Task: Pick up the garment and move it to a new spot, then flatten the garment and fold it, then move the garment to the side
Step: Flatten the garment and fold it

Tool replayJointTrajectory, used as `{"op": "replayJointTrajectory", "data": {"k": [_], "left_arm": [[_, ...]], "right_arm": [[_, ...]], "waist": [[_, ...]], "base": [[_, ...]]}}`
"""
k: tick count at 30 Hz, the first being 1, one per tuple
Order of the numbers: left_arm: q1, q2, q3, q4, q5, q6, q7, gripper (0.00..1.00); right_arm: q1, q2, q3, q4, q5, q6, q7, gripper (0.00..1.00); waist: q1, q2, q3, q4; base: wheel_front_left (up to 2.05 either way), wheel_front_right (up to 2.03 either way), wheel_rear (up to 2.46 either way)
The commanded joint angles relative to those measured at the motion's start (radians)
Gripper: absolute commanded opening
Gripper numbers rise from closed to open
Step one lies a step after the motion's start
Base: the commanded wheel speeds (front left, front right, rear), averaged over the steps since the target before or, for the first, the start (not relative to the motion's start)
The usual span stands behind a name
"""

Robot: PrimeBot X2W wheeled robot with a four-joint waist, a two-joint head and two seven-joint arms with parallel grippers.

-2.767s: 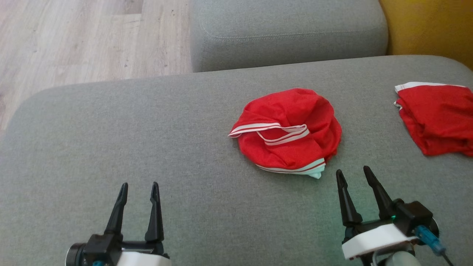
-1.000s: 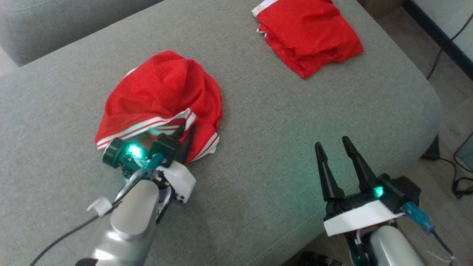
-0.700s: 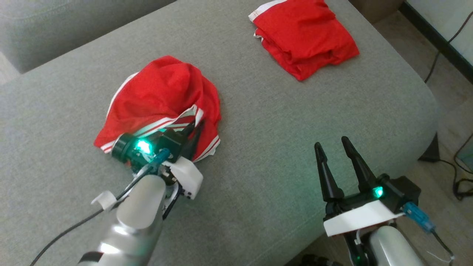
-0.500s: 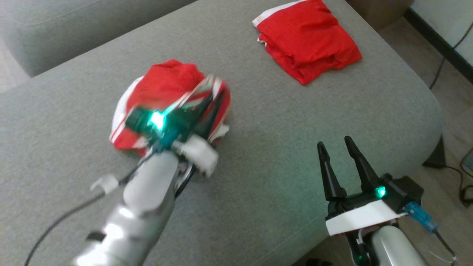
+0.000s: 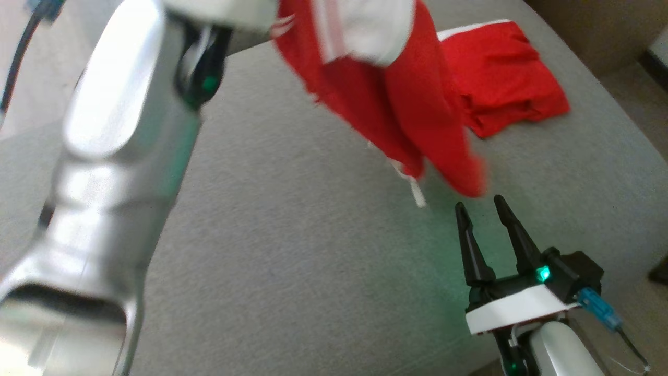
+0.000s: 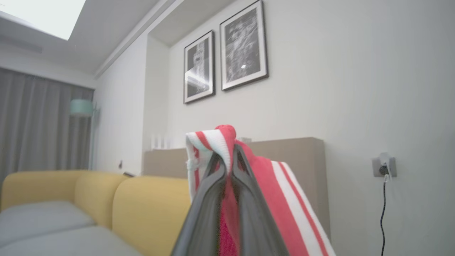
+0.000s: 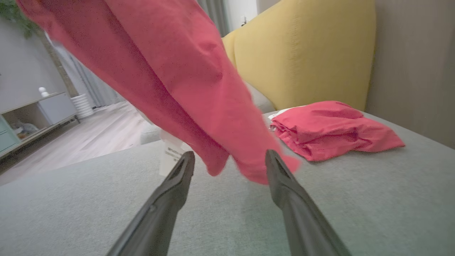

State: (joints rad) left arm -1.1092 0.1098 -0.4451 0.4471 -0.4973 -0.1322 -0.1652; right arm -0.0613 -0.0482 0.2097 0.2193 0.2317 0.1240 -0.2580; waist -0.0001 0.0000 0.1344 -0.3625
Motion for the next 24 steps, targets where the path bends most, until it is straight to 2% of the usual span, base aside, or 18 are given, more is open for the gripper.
{"op": "replayJointTrajectory", "data": {"k": [1,7,8,9,13,16,20,22,24], "left_arm": [[0.071,0.063,0.044,-0.03,-0.021,0.007,0.01,0.0],[0.481,0.152,0.112,-0.048,-0.109,0.051,-0.02,0.0],[0.544,0.155,0.124,-0.04,-0.128,0.053,-0.033,0.33],[0.599,0.159,0.137,-0.027,-0.14,0.06,-0.044,1.0],[0.742,0.17,0.178,0.021,-0.133,0.103,-0.083,1.0],[0.785,0.169,0.192,0.023,-0.113,0.124,-0.091,1.0],[0.815,0.179,0.183,-0.026,-0.016,0.16,-0.096,1.0],[0.801,0.189,0.161,-0.07,0.046,0.162,-0.096,1.0],[0.765,0.199,0.117,-0.102,0.088,0.126,-0.096,1.0]], "right_arm": [[-0.003,-0.002,0.015,-0.025,-0.01,0.007,-0.004,1.0],[0.0,-0.002,0.003,-0.009,-0.028,0.007,-0.004,1.0],[-0.002,-0.002,0.003,-0.006,-0.031,0.007,-0.004,1.0],[-0.003,-0.002,0.002,-0.002,-0.035,0.007,-0.004,1.0],[-0.01,-0.002,0.007,0.009,-0.042,0.007,-0.004,1.0],[-0.01,-0.002,0.006,0.011,-0.044,0.007,-0.004,1.0],[-0.006,-0.002,0.007,0.015,-0.048,0.007,-0.004,1.0],[-0.006,-0.002,0.009,0.018,-0.049,0.007,-0.004,1.0],[-0.008,-0.002,0.014,0.019,-0.051,0.007,-0.004,1.0]], "waist": [[0.0001,0.0,-0.017,0.048],[0.0001,0.0,-0.006,0.136],[0.0001,0.0,-0.001,0.15],[0.0001,0.0,0.002,0.163],[0.0001,0.0,0.008,0.198],[0.0001,0.0,0.008,0.212],[0.0001,0.0,0.006,0.235],[0.0001,0.0,0.006,0.24],[0.0001,0.0,0.01,0.242]], "base": [[0.0,0.0,0.0],[0.0,0.0,0.0],[0.0,0.0,0.0],[0.0,0.0,0.0],[0.0,0.0,0.0],[0.0,0.0,0.0],[0.0,0.0,0.0],[0.0,0.0,0.0],[0.0,0.0,0.0]]}}
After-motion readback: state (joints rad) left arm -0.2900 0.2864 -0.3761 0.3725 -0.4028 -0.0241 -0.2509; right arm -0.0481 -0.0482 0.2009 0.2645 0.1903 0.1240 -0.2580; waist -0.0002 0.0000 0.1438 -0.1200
